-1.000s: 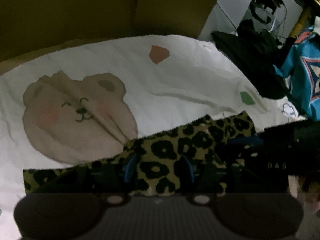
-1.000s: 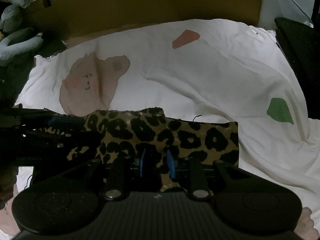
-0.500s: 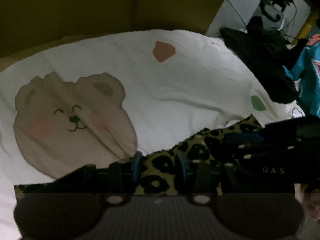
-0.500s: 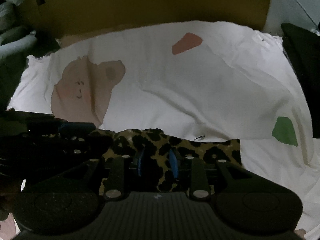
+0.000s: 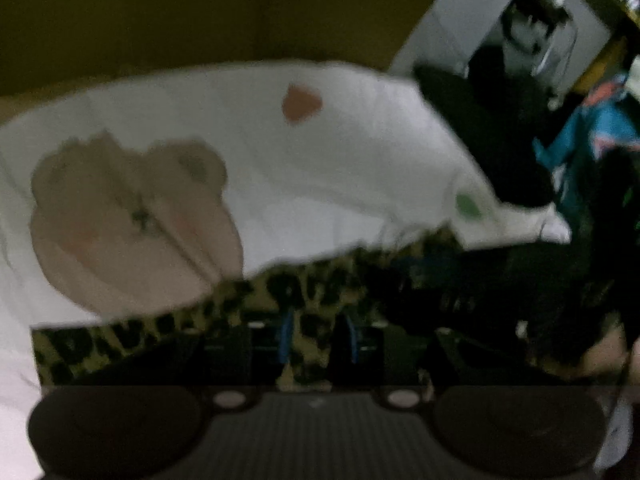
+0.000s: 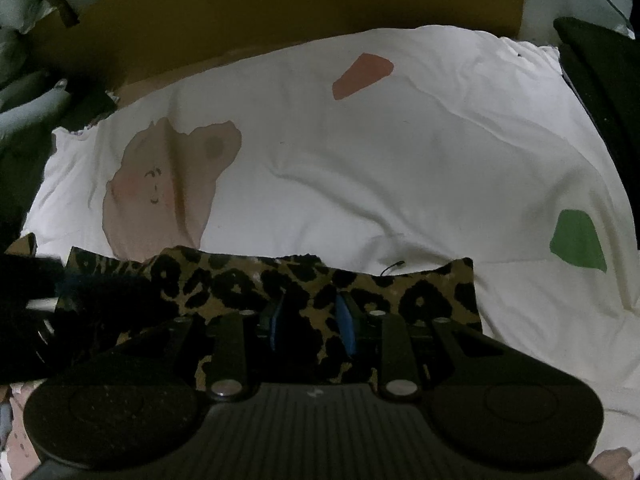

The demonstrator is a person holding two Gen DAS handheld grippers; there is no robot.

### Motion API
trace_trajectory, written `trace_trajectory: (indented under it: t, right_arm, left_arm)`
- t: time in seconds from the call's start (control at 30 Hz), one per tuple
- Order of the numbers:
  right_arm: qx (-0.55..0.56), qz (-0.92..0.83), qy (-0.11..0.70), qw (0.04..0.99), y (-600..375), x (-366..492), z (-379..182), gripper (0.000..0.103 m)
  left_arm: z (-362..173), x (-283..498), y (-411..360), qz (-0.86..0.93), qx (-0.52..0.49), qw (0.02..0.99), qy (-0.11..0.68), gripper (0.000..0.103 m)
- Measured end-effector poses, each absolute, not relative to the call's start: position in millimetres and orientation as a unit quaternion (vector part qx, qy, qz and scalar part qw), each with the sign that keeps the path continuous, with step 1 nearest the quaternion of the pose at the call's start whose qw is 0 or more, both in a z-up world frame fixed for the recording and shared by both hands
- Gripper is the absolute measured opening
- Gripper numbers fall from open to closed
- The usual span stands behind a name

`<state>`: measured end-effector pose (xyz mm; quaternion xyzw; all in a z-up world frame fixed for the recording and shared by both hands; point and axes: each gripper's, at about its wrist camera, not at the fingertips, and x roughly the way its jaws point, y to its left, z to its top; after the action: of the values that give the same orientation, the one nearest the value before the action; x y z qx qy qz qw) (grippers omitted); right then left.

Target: Fold clothes

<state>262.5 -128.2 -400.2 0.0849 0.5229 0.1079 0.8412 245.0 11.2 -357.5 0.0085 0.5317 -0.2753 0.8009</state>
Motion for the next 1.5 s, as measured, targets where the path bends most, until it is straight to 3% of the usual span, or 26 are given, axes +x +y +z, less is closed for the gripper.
trace_trajectory:
  t: [0.4,0.77,1.0,1.17,1.3,1.5]
  right_arm:
    - [0.102,0.086,0.494,0.859,-148,215,-368,0.034]
    - [-0.027,0.127,0.536,0.834,-111,153,-388,0.034]
    - [-0.052,0.099,0.556,0.824,-135,145,-393,0.033]
    - [-0.046,0.064,0.568,0.819,-153,134,-390,0.033]
    - [0.022,0.044,0.552,0.832,-169,125,-376,0.033]
    - [0.108,0.013,0.53,0.841,-181,109,-366,0.033]
  left_arm:
    - [-373,242,0,-0.254,0.049,0.797,0.546,0.022]
    - [-372,249,-11,-0.261,0.097,0.779,0.563,0.022]
    - [-372,252,-13,-0.262,0.104,0.771,0.57,0.021]
    - [-370,253,-16,-0.253,0.105,0.77,0.576,0.021]
    - [-356,251,-6,-0.239,0.059,0.788,0.564,0.021]
    - [-332,227,18,-0.251,0.025,0.81,0.53,0.028]
